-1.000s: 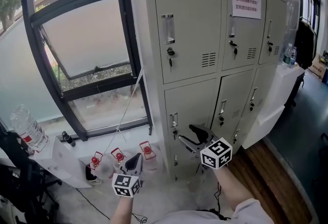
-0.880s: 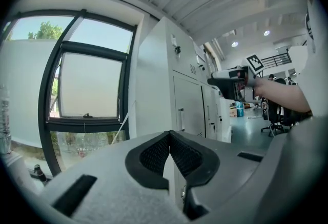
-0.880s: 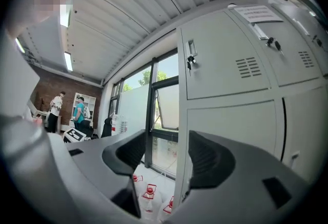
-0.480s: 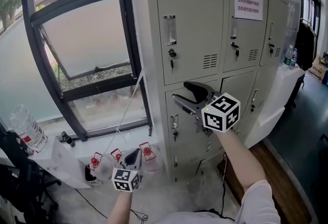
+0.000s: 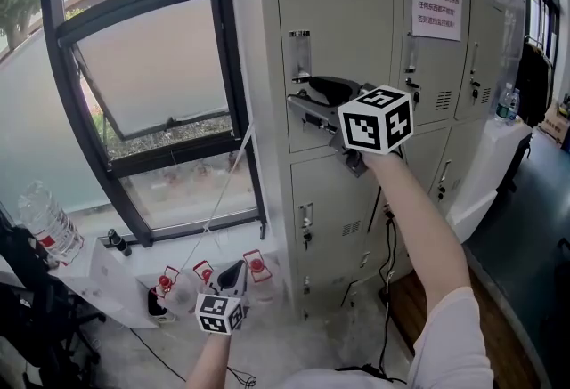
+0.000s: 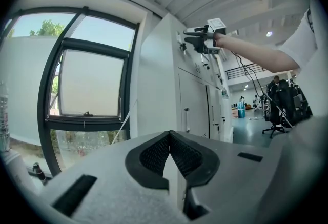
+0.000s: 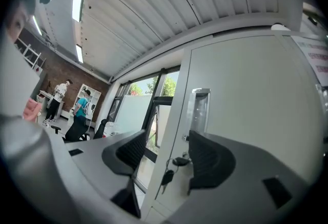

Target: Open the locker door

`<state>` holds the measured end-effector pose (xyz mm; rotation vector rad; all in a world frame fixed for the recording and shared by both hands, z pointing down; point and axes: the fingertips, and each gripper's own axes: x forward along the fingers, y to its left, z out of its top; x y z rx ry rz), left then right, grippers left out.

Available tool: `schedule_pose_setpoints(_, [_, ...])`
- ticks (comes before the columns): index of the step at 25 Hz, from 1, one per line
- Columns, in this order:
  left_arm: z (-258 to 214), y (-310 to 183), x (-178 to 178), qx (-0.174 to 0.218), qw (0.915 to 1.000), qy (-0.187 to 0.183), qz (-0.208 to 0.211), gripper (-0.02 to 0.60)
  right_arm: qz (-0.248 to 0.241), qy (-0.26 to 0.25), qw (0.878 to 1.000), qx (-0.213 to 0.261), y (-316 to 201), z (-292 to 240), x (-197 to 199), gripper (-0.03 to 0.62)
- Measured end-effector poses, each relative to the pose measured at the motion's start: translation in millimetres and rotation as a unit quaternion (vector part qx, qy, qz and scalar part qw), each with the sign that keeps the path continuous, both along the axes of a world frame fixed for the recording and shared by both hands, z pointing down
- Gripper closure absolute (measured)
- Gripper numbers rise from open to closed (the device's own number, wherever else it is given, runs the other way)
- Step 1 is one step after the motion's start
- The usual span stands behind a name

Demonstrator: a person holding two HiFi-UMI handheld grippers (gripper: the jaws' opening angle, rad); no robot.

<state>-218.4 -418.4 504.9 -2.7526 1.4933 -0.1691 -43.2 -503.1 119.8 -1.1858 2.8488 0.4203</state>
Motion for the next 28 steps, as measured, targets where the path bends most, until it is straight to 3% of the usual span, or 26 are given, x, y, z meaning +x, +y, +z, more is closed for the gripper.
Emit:
schedule_pose_setpoints(8, [2, 0, -2, 0.000, 1.0000, 0.006, -0.002, 0.574, 0.041, 0.013, 0.999, 0.013, -32, -30, -10, 0.362])
schedule_pose_setpoints(24, [15, 0, -6, -0.013, 0.9999, 0.009, -0.002, 0.574, 0.018, -0.008, 1.000, -0.015, -26, -31, -19, 0.364])
schedule_pose_setpoints(28, [16, 2, 7, -0.004, 0.9997, -0.020, 0.013, 0.574, 0.024, -0.004, 1.000, -0.019, -14, -31, -12, 0.364])
